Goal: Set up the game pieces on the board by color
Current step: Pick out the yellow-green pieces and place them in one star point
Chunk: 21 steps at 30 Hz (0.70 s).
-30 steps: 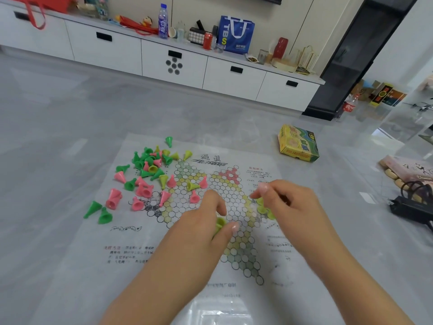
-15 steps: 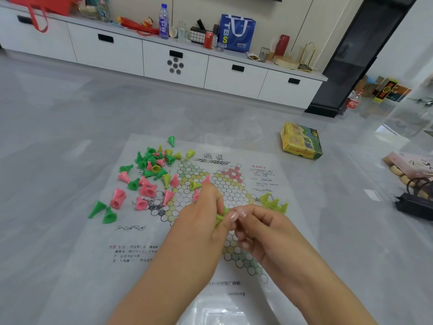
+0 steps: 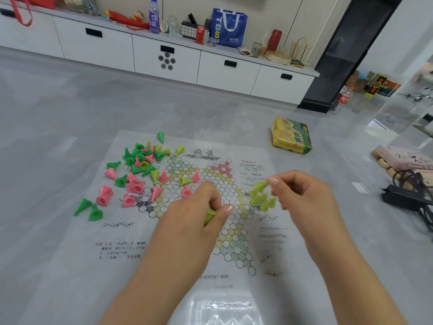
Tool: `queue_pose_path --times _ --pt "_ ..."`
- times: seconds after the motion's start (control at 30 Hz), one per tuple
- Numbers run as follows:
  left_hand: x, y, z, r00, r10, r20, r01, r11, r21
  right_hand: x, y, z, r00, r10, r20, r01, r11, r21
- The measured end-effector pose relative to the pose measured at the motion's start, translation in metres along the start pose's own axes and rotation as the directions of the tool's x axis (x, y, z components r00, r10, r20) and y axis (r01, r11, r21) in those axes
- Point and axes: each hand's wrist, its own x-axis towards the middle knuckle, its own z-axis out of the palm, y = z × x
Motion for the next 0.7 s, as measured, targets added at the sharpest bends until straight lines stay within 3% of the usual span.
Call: queue_pose_path --times 0.17,0.37,0.7 --pt "-0.001 0.004 0.005 1.000 -0.020 0.020 0.020 0.999 0.029 0.011 0.018 -0.002 0.998 -0.067 0.014 0.068 0.958 -0.278" --pt "-0.005 0.008 0.008 0.995 -0.072 0.071 0.072 0.997 0.008 0.017 0.036 0.005 0.983 -0.152 0.100 0.182 0.765 -0.618" --pt "-0.005 0.010 0.006 0.992 -0.121 0.031 0.124 0.979 -0.161 0.021 0.047 0.006 0.978 -0.176 0.115 0.208 0.727 -0.654"
